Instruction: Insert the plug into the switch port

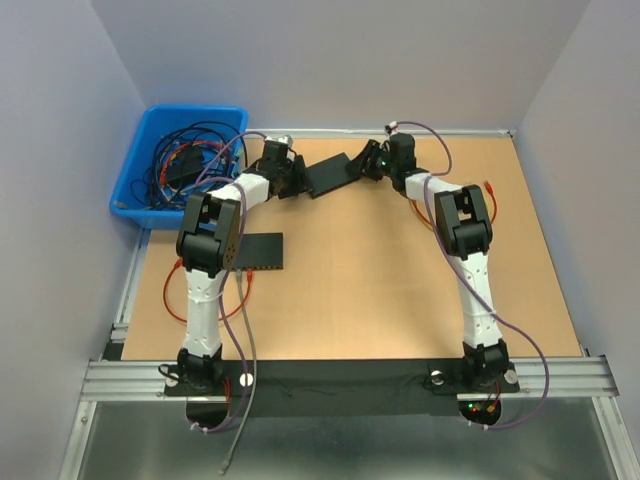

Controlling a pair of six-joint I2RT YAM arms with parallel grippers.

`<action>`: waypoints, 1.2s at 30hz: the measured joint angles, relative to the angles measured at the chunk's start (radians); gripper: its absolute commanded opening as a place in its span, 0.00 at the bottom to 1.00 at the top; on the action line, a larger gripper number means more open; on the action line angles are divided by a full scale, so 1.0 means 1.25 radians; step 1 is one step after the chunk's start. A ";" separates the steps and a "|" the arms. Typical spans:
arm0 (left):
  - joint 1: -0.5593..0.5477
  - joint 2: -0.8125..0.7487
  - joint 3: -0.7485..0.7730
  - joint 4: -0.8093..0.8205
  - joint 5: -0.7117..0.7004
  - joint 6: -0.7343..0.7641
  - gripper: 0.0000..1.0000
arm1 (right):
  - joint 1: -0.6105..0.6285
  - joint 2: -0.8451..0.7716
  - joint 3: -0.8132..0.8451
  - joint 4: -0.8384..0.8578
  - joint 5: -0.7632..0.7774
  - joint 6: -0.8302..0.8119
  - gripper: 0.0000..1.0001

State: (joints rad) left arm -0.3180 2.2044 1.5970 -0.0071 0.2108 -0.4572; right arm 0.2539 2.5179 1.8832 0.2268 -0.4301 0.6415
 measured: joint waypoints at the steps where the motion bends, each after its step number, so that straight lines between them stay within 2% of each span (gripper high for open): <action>1: 0.000 0.001 0.000 0.005 0.004 0.000 0.63 | 0.000 0.000 -0.004 0.005 -0.001 0.001 0.44; 8: -0.012 -0.012 -0.046 0.057 0.024 -0.006 0.63 | 0.017 -0.067 -0.130 0.038 0.000 -0.008 0.43; 15: -0.049 -0.115 -0.222 0.128 0.000 -0.031 0.61 | 0.034 -0.167 -0.291 0.066 0.019 -0.021 0.42; 25: -0.180 -0.274 -0.469 0.218 -0.066 -0.125 0.61 | 0.038 -0.322 -0.538 0.129 0.048 -0.029 0.43; 30: -0.231 -0.332 -0.543 0.221 -0.070 -0.175 0.61 | 0.050 -0.339 -0.575 0.155 0.045 -0.038 0.45; 36: -0.249 -0.363 -0.579 0.218 -0.069 -0.210 0.61 | 0.066 -0.344 -0.563 0.124 0.045 -0.058 0.52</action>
State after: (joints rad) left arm -0.6292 1.7508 0.8734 0.2653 0.1242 -0.7200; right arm 0.3367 2.0884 1.1793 0.3820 -0.3740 0.5694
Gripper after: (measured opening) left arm 0.607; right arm 0.481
